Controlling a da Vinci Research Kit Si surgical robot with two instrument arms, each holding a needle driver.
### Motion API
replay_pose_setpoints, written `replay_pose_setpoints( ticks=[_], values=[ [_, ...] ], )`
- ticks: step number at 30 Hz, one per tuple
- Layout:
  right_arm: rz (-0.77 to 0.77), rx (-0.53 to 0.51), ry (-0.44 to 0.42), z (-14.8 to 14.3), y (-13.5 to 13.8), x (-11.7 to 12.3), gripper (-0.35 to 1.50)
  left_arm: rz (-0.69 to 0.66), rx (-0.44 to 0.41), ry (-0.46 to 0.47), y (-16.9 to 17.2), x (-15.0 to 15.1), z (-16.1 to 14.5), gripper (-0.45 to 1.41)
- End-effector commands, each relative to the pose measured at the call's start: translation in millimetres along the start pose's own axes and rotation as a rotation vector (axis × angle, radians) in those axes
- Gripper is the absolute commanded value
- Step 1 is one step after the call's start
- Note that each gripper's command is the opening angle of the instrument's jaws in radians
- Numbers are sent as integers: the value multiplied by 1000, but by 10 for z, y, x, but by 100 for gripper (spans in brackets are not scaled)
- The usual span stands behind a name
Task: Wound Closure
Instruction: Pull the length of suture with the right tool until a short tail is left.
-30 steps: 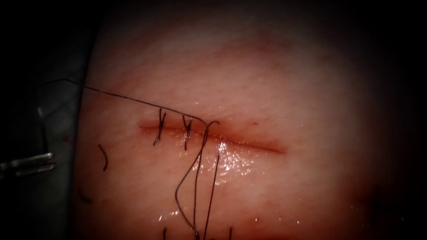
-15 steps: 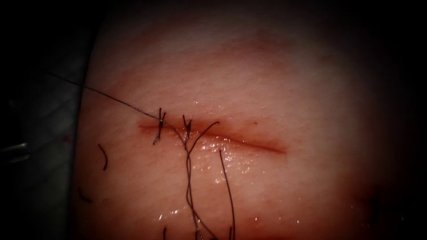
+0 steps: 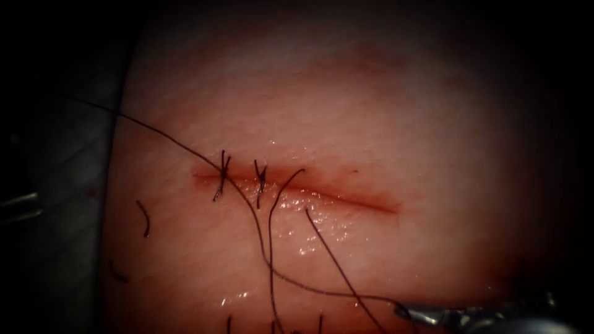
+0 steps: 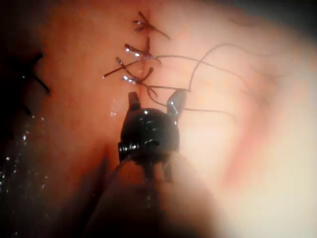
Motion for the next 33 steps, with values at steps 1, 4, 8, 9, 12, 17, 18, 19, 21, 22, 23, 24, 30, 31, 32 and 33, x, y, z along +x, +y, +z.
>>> replay_pose_setpoints(
  ticks=[1, 4, 8, 9, 12, 17, 18, 19, 21, 22, 23, 24, 30, 31, 32, 33],
  values=[
    [-10, 9, 1, -9, 6, 0, 146, -1, -2, 1, 4, -4, 6, -45],
    [-36, 34, 9, -40, 31, 8, 145, -1, -1, 0, 4, -4, 6, -45],
    [-42, 14, 8, -59, 58, 6, 146, -1, 0, -3, 3, -5, 6, -45],
    [-38, 11, 9, -62, 63, 5, 148, -1, -1, -2, 3, -5, 6, -45],
    [-55, -2, -11, -64, 79, -5, 145, -3, 6, -5, -1, -7, 2, -45],
    [-66, -23, -11, -25, 87, -37, 145, 6, 17, -18, -3, -10, 3, -45],
    [-72, -28, 0, -3, 88, -53, 141, 5, 19, -19, -4, -12, 7, -45],
    [-75, -32, 5, 12, 90, -63, 141, 5, 19, -20, -4, -14, 9, -45],
    [-82, -40, 11, 34, 94, -80, 143, 5, 21, -20, -4, -16, 12, -45],
    [-93, -42, 21, 48, 96, -92, 143, 5, 21, -21, -4, -17, 13, -45],
    [-86, -41, 31, 58, 97, -100, 143, 5, 22, -21, -4, -18, 15, -45],
    [-86, -42, 38, 68, 97, -107, 141, 5, 24, -22, -4, -19, 17, -45],
    [-66, -33, 80, 155, 79, -152, 138, 5, 28, -25, -2, -17, 19, -45],
    [-64, -29, 79, 159, 77, -154, 138, 5, 28, -25, -2, -17, 19, -45],
    [-61, -20, 76, 167, 73, -157, 138, 5, 28, -25, -2, -17, 19, -45],
    [-60, -13, 74, 173, 71, -159, 136, 5, 28, -25, -1, -17, 19, -45]
  ],
)
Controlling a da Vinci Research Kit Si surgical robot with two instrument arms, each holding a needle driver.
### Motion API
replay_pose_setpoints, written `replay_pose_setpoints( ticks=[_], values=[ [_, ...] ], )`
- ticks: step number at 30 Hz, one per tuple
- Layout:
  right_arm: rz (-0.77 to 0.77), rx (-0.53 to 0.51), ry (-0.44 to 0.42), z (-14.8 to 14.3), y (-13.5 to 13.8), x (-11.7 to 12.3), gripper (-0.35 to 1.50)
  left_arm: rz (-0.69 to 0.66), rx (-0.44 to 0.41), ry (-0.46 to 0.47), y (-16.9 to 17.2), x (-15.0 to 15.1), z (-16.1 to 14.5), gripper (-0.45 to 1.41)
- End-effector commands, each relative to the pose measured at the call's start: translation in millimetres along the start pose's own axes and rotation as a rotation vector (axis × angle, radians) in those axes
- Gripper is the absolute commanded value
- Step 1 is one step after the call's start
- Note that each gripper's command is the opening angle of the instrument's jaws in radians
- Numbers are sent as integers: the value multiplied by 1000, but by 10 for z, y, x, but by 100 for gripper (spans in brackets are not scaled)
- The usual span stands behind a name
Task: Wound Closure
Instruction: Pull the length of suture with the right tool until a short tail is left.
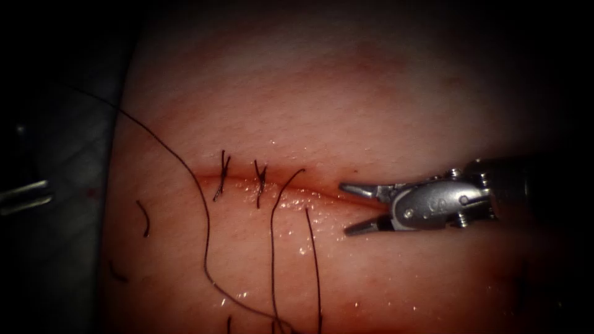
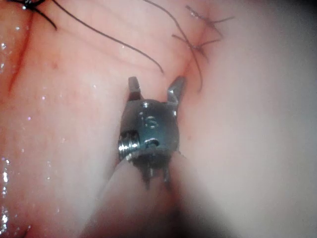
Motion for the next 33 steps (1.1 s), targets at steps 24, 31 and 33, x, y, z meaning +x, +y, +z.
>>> replay_pose_setpoints(
  ticks=[24, 31, 33],
  values=[
    [20, 208, 15, 45, -20, -10, -35, 2, 2, -2, 10, 2, 14, -45],
    [-5, 261, 25, 41, -44, 4, -35, 3, 0, -1, 11, 2, 16, -45],
    [-13, 273, 29, 37, -57, 16, -35, 3, -2, -3, 11, 2, 16, -45]
  ],
)
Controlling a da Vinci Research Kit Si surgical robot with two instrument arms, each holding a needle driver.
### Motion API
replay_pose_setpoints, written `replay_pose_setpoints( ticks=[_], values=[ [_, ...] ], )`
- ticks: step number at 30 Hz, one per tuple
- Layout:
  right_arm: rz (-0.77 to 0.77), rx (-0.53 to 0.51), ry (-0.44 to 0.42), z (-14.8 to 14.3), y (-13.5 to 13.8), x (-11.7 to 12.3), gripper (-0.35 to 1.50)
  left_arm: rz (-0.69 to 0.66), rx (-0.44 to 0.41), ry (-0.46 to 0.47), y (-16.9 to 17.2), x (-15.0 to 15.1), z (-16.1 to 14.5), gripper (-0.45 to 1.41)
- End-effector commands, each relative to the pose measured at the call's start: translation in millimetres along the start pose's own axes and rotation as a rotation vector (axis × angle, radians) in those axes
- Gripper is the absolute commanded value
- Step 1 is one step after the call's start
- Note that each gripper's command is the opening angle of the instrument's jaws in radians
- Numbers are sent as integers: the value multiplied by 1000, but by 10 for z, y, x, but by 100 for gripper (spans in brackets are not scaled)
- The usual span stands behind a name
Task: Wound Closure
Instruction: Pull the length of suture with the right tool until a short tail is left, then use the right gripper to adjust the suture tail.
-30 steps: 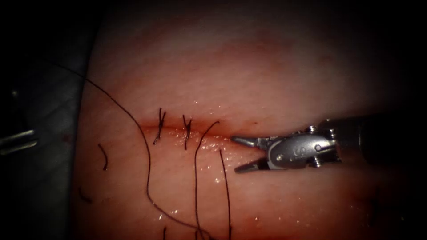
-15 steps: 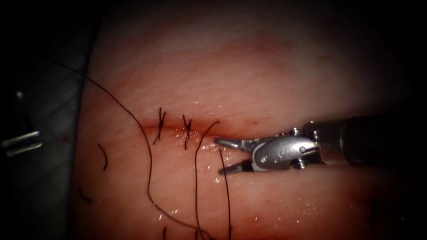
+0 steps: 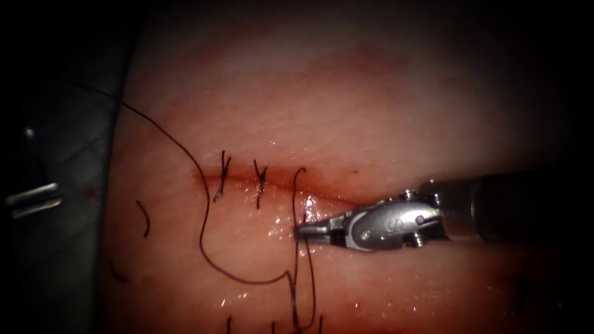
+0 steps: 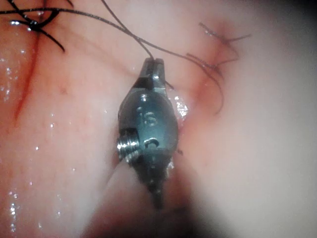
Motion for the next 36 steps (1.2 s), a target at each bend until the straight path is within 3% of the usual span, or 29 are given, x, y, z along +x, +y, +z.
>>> replay_pose_setpoints(
  ticks=[1, 5, 8, 13, 21, 24, 25, 28, 31, 36],
  values=[
    [-6, 10, 7, 7, -17, 12, -35, 0, -4, -1, 4, -3, 7, -45],
    [-20, 25, 22, 4, -46, 45, -35, 0, -5, 0, 3, -5, 7, -45],
    [-42, 53, 28, 3, -81, 89, -35, 1, -8, -1, 1, -8, 8, -45],
    [-81, 99, 18, 9, -124, 135, -35, 3, -14, -3, -1, -15, 12, -45],
    [-139, 156, 15, 29, -185, 181, -35, 4, -16, -5, -2, -16, 12, -45],
    [-124, 148, 3, 34, -193, 189, -35, 4, -16, -5, -2, -16, 12, -45],
    [-115, 128, 0, 34, -192, 191, 14, 4, -16, -5, -2, -16, 12, -45],
    [-88, 40, 9, 30, -179, 192, 115, 4, -15, -5, -1, -16, 13, -45],
    [-48, -64, -26, 22, -160, 191, 148, 6, -18, -9, 0, -15, 14, -45],
    [-13, -109, -64, -16, -136, 180, 148, 8, -21, -13, 2, -14, 16, -45]
  ],
)
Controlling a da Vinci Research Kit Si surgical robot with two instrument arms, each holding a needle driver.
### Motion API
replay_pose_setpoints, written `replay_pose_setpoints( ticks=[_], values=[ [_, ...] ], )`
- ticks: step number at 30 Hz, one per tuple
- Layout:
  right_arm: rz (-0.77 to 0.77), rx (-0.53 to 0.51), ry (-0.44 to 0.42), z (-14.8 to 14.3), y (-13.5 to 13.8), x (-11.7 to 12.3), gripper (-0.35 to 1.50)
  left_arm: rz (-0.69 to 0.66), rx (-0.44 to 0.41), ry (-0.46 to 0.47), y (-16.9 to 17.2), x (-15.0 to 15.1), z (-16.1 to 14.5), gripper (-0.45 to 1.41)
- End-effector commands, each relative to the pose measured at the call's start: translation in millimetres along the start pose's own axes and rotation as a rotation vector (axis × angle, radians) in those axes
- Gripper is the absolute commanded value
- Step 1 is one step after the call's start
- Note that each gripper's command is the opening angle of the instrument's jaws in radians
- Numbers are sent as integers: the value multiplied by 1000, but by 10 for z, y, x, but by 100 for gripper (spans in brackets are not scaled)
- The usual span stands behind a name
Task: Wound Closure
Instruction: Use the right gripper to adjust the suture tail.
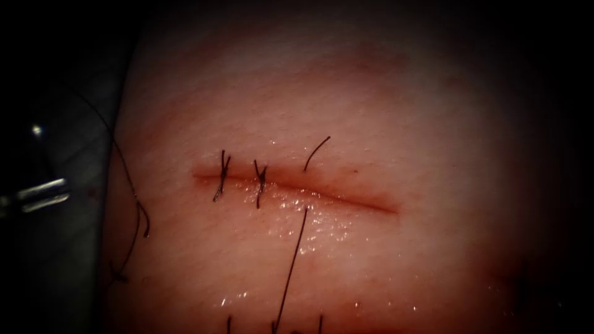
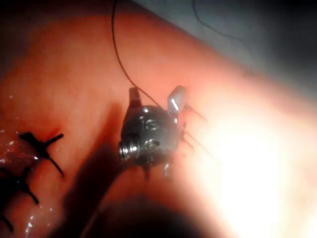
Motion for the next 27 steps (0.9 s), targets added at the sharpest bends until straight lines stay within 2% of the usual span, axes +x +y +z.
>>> replay_pose_setpoints(
  ticks=[1, 6, 11, 12, 13, 14, 16, 19, 27],
  values=[
    [7, -3, -10, -9, -2, -7, 148, -1, -1, 1, 4, -3, 7, -45],
    [30, -38, -26, -83, 1, -22, 148, -2, 1, 0, 4, -4, 12, -45],
    [307, -193, 29, -118, 36, -45, 146, 2, -7, 1, 9, -2, 22, -45],
    [358, -215, 40, -119, 42, -51, 145, 4, -11, 2, 11, -1, 25, -45],
    [475, -238, 63, -120, 50, -60, 126, 5, -13, 2, 12, 1, 27, -45],
    [565, -253, 81, -119, 56, -67, 116, 6, -15, 3, 14, 2, 28, -45],
    [685, -288, 104, -113, 72, -84, 88, 7, -18, 7, 16, 4, 30, -45],
    [805, -316, 97, -99, 97, -110, 88, 7, -22, 9, 17, 7, 29, -45],
    [957, -427, 100, -60, 157, -170, 118, 7, -24, 16, 20, 13, 27, -45]
  ],
)
